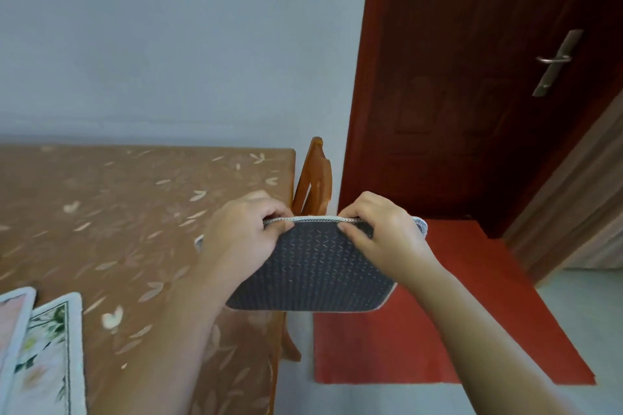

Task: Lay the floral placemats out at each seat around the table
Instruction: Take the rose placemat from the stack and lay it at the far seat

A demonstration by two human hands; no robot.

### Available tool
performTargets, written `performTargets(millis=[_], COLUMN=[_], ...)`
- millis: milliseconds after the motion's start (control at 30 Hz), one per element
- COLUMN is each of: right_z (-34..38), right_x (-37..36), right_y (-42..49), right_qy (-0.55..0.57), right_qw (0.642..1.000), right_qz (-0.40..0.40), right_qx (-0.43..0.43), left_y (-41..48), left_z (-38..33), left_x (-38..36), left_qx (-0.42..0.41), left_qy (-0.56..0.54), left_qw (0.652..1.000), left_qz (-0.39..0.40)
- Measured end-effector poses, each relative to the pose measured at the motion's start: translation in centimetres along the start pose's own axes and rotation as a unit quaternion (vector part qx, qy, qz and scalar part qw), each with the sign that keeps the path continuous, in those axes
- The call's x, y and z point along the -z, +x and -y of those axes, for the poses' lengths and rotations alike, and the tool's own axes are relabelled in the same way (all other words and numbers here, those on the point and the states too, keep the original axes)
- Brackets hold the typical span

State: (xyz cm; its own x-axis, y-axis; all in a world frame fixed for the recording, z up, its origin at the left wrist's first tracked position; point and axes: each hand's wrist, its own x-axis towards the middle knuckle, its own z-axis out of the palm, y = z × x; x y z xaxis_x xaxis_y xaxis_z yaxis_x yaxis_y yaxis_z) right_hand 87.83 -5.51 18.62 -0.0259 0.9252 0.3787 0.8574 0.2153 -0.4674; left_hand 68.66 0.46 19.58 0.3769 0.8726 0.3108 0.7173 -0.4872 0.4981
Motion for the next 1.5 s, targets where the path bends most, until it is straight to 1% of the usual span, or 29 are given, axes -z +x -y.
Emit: performTargets(millis=[233,333,467,567,733,933,1067,1233,1333,1500], right_z=[-4.7,-5.8,-6.1,-5.9,-4.8,-2.1,-0.6,1.1,1.6,1.7], right_x=[1.4,0.9,-1.1,-3.1,-6.7,-10.7,-12.3,-14.8,-16.7,-19.6], right_y=[6.9,10.0,13.4,16.1,22.2,28.7,30.8,33.2,34.2,36.5], right_qy=[0.058,0.078,0.102,0.125,0.148,0.18,0.19,0.203,0.196,0.201], right_qw=[0.994,0.986,0.974,0.963,0.948,0.925,0.912,0.891,0.879,0.862], right_qz=[0.043,0.066,0.098,0.129,0.158,0.208,0.218,0.239,0.261,0.293], right_qx=[0.08,0.132,0.174,0.2,0.232,0.26,0.29,0.328,0.348,0.362], left_y=[3.7,4.8,5.7,6.8,9.6,11.9,12.4,12.3,12.3,13.6], left_z=[-1.8,-1.6,-0.3,1.7,5.8,10.6,12.5,14.3,15.0,16.2], left_x=[-0.3,-0.4,-0.5,-0.2,0.8,2.8,3.8,4.3,4.0,3.1], left_qx=[0.056,0.08,0.123,0.153,0.194,0.26,0.29,0.324,0.35,0.395], left_qy=[0.02,0.033,0.062,0.082,0.093,0.106,0.121,0.119,0.12,0.134], left_qw=[0.995,0.988,0.98,0.973,0.959,0.934,0.922,0.905,0.896,0.867], left_qz=[-0.083,-0.127,-0.147,-0.155,-0.182,-0.22,-0.224,-0.25,-0.247,-0.274])
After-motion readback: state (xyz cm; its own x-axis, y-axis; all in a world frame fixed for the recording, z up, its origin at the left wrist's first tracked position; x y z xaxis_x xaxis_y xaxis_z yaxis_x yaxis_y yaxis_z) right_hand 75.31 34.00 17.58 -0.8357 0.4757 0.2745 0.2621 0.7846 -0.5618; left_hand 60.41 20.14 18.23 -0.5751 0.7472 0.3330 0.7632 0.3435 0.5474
